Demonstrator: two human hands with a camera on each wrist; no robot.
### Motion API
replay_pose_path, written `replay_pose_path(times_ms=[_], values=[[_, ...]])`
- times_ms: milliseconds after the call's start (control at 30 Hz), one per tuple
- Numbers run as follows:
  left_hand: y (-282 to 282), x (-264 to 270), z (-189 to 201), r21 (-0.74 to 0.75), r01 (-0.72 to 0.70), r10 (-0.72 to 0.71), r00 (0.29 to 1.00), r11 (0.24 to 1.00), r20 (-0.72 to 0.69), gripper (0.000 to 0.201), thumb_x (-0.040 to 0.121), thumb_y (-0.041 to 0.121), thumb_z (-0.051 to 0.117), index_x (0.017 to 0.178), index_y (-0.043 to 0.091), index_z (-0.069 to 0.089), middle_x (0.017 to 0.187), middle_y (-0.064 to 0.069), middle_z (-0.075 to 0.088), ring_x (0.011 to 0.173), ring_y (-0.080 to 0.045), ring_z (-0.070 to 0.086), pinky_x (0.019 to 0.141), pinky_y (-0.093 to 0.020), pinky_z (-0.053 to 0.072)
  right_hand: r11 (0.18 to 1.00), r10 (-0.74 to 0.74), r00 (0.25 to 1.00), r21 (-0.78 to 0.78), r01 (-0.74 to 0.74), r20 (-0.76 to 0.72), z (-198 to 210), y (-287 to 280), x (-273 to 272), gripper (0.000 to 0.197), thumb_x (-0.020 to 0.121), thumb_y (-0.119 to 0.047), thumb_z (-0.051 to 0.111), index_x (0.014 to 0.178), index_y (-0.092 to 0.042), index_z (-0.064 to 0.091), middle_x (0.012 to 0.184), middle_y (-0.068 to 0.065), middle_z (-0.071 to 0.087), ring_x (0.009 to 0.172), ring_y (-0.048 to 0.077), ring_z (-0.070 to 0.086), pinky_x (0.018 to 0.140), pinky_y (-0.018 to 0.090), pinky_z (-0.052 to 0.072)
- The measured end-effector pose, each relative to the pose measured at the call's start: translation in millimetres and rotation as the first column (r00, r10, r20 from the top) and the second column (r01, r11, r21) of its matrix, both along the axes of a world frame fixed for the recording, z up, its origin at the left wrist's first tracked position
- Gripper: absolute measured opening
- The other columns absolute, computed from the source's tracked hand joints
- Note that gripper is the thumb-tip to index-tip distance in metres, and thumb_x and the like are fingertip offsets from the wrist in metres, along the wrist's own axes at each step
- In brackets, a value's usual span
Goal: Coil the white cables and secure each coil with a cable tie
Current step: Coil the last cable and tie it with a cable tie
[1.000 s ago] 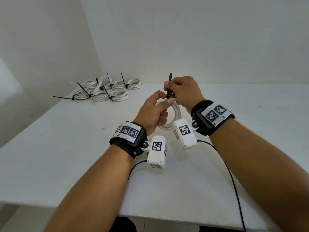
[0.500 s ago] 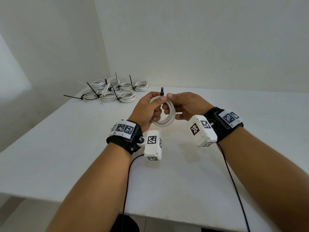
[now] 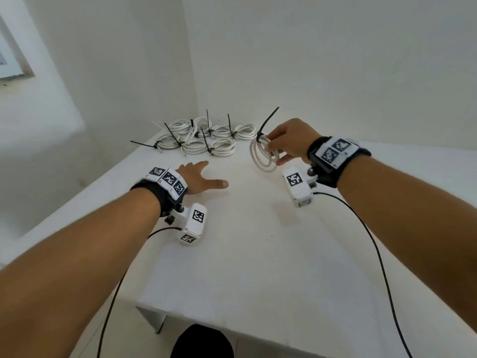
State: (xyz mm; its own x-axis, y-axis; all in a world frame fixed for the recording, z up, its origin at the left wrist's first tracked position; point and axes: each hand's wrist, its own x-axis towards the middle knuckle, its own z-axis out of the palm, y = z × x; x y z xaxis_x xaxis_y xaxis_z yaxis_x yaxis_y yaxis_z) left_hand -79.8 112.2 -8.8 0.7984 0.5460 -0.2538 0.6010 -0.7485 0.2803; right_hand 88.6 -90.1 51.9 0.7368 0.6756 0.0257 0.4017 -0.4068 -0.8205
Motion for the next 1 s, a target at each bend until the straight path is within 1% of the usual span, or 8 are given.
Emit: replay_pose_path(times_ms=[67,133,200,300,500,700,867,1000], values=[[8,-3,-4,0.069,-0.004,0.013,0.993,0.998,-0.117,0.118,0.068,0.092,0.047,0.158,0.032,-0.001,0.166,-0.014,-0.002,0.152,-0.036,-0.001,0.119,-0.056,0.007,0.992,-0.001,0.99,-0.124,0.019,0.142,-1,23,8,0.014,0.077,-0.006,0.076,0.091,-0.009,0.076,0.09,0.012,0.074,0.074,0.027,0.074,0.065,0.039,0.063],[11,-5,-10,0.092,0.008,0.008,0.985,0.996,-0.173,0.125,0.061,0.094,0.047,0.157,0.034,-0.005,0.166,-0.014,-0.008,0.152,-0.038,-0.005,0.118,-0.058,0.005,0.965,0.012,0.952,-0.253,0.07,0.307,-4,46,16,0.016,0.078,-0.013,0.078,0.093,-0.012,0.075,0.087,0.007,0.073,0.067,0.025,0.072,0.065,0.037,0.063],[10,-7,-17,0.099,0.031,-0.011,0.979,0.995,-0.202,0.124,0.063,0.092,0.051,0.157,0.036,-0.008,0.165,-0.013,-0.014,0.151,-0.037,-0.01,0.118,-0.058,0.004,0.926,0.062,0.883,-0.358,0.123,0.466,-9,67,21,0.022,0.075,-0.021,0.079,0.094,-0.012,0.073,0.089,0.006,0.073,0.072,0.025,0.07,0.072,0.037,0.061],[12,-10,-22,0.059,0.03,-0.018,0.981,0.998,-0.193,0.122,0.066,0.09,0.053,0.156,0.038,-0.012,0.163,-0.011,-0.023,0.15,-0.035,-0.02,0.118,-0.058,-0.001,0.898,0.157,0.809,-0.424,0.122,0.566,-10,94,25,0.025,0.074,-0.022,0.08,0.092,-0.009,0.069,0.088,0.009,0.069,0.08,0.029,0.066,0.072,0.036,0.059],[14,-9,-22,0.031,0.038,-0.032,0.979,0.999,-0.199,0.128,0.062,0.092,0.054,0.155,0.038,-0.014,0.162,-0.011,-0.026,0.149,-0.036,-0.023,0.117,-0.059,-0.003,0.841,0.283,0.707,-0.522,0.142,0.648,-12,126,31,0.017,0.078,-0.011,0.07,0.072,-0.011,0.054,0.071,0.008,0.062,0.058,0.027,0.058,0.054,0.029,0.048],[11,-7,-19,0.034,0.047,-0.039,0.975,0.998,-0.219,0.125,0.064,0.089,0.055,0.155,0.038,-0.015,0.162,-0.01,-0.026,0.149,-0.037,-0.021,0.118,-0.058,-0.003,0.771,0.37,0.695,-0.621,0.14,0.617,-29,133,34,0.02,0.079,-0.013,0.072,0.081,-0.01,0.053,0.079,0.006,0.056,0.07,0.027,0.054,0.064,0.029,0.043],[11,-8,-18,0.022,0.048,-0.042,0.974,0.999,-0.222,0.125,0.064,0.089,0.056,0.155,0.038,-0.015,0.162,-0.01,-0.026,0.149,-0.037,-0.022,0.118,-0.058,-0.003,0.763,0.369,0.729,-0.636,0.117,0.576,-33,140,44,0.033,0.072,-0.031,0.076,0.068,-0.016,0.046,0.07,0.004,0.059,0.064,0.027,0.063,0.067,0.036,0.058],[11,-8,-17,0.024,0.04,-0.034,0.975,0.999,-0.218,0.125,0.065,0.089,0.056,0.155,0.038,-0.014,0.162,-0.01,-0.026,0.149,-0.037,-0.021,0.118,-0.058,-0.003,0.754,0.369,0.751,-0.649,0.102,0.547,-36,137,48,0.027,0.077,-0.033,0.072,0.089,-0.011,0.061,0.086,0.009,0.068,0.075,0.03,0.067,0.074,0.037,0.059]])
